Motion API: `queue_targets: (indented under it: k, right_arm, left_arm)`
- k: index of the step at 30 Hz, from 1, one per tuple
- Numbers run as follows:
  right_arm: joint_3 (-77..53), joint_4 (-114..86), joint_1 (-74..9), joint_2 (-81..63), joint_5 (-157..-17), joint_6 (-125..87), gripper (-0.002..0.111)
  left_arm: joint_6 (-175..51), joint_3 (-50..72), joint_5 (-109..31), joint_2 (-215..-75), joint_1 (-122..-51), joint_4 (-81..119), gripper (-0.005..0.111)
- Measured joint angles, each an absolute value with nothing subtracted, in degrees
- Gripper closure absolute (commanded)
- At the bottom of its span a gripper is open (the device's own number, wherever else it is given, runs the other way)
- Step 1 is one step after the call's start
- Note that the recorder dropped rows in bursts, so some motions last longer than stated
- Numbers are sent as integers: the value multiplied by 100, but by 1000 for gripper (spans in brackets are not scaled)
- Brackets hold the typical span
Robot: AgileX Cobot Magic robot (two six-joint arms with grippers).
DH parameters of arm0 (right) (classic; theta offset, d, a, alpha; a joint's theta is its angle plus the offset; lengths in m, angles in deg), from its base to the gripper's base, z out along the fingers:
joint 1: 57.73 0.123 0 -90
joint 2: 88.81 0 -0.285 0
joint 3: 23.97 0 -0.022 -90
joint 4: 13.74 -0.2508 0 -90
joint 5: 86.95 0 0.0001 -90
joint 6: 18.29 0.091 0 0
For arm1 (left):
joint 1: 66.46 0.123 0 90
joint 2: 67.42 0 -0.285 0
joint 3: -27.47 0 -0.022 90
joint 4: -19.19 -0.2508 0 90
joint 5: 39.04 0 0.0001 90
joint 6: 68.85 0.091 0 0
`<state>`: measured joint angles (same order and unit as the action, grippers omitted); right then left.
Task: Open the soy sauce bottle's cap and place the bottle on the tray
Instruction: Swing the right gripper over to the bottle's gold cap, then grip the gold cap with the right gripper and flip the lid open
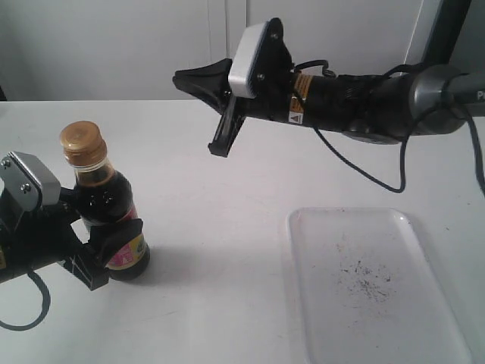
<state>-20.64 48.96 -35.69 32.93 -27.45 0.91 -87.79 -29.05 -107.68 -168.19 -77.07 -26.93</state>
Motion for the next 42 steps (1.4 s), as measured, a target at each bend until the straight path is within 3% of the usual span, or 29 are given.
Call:
queue_targets:
  k: [25, 42]
  right_arm:
    - [-2393, 4971, -2408, 3557, -2803, -1541, 108]
    - [-2410, 5075, -2348, 3557, -2708, -1541, 108]
  left_arm:
    - [-8779, -2905, -10768, -16819, -7707, -2693, 107]
    - [-8768, -2905, -10768, -16819, -7707, -2703, 107]
